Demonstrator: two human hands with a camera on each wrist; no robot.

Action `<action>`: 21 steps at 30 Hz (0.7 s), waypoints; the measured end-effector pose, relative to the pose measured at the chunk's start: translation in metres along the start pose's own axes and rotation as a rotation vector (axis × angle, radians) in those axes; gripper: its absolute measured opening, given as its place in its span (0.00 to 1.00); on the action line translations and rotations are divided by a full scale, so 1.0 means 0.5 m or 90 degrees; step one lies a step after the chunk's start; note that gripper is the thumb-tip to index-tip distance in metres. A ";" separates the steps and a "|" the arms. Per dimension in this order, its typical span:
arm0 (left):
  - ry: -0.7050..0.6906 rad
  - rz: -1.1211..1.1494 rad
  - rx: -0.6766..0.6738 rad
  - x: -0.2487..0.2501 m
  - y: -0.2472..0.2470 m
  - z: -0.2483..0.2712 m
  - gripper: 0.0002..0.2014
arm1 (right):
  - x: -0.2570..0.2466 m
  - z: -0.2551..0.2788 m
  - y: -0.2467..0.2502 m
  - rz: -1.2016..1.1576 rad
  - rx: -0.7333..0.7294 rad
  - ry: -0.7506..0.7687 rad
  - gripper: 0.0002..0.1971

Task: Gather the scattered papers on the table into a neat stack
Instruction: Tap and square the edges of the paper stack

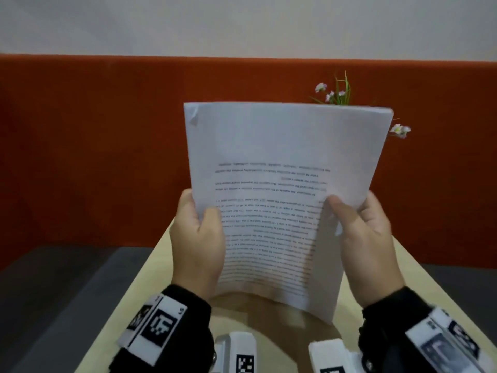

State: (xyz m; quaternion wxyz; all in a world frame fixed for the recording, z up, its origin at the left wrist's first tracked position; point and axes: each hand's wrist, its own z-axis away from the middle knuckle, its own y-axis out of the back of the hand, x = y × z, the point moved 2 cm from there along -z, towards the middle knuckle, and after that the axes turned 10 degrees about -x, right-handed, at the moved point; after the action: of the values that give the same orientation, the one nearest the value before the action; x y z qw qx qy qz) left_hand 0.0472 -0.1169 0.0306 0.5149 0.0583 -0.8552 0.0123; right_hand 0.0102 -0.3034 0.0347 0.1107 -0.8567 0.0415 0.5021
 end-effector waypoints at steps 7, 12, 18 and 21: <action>0.042 -0.027 -0.040 -0.029 -0.002 0.023 0.18 | 0.038 0.019 0.003 0.012 -0.015 -0.062 0.12; 0.099 -0.149 -0.122 -0.062 0.018 0.033 0.14 | 0.067 0.038 0.026 0.169 -0.041 -0.154 0.12; 0.104 -0.312 -0.173 -0.031 0.055 0.018 0.09 | 0.026 0.031 0.076 0.545 -0.075 -0.194 0.12; 0.138 -0.327 -0.269 0.004 0.073 0.026 0.07 | -0.014 0.046 0.102 0.608 -0.105 -0.212 0.08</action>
State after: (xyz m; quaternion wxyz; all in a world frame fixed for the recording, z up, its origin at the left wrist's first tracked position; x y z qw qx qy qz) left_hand 0.0308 -0.0820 0.0279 0.5898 0.1623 -0.7364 -0.2891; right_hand -0.0222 -0.3479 0.0224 -0.1937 -0.6566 0.3706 0.6277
